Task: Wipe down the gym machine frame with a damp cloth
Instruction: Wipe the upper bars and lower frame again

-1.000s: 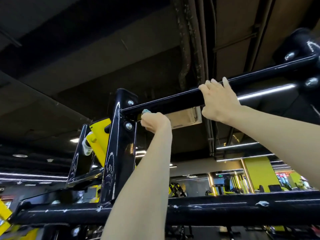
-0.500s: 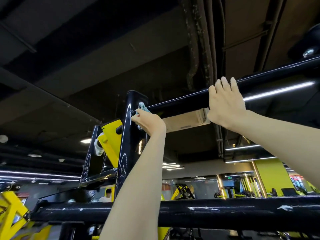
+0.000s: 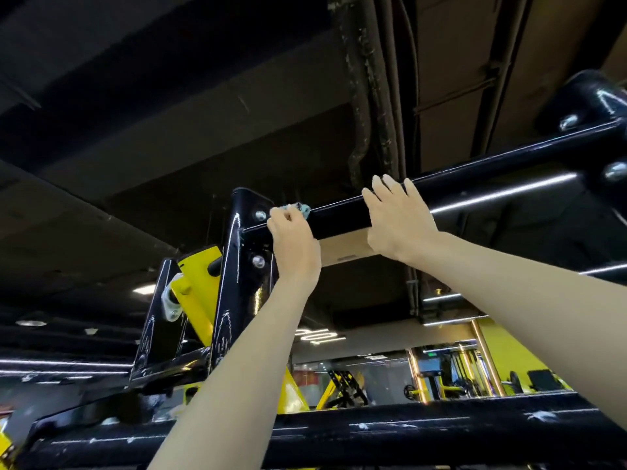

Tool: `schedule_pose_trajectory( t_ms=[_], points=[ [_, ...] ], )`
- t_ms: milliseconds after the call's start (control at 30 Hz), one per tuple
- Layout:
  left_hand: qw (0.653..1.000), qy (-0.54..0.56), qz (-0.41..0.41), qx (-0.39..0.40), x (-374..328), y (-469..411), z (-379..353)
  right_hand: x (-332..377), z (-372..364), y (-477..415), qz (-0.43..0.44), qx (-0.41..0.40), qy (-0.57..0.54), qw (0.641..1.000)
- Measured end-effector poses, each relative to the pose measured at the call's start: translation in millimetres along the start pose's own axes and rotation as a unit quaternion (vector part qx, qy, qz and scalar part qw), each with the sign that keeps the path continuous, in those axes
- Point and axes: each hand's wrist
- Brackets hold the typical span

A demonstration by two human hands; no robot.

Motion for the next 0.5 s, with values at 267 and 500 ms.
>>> schedule_pose_trajectory(
  t_ms=[267, 500],
  points=[
    [0.99, 0.054, -0.121, 0.055, -137.2, 15.4, -39.1, -71.6, 1.2, 31.9, -0.06, -0.038, 0.019, 0.997],
    [0.982, 0.054, -0.147, 0.105, -181.7, 3.4, -54.7, -157.5, 26.9, 54.0, -0.118, 0.001, 0.078, 0.99]
  ],
)
Point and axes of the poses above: each hand's wrist, its own y-axis away from the middle knuckle, its own z-axis out of the back of the hand, x = y × z, and after that the axes turned 4 degrees about -z, right-handed
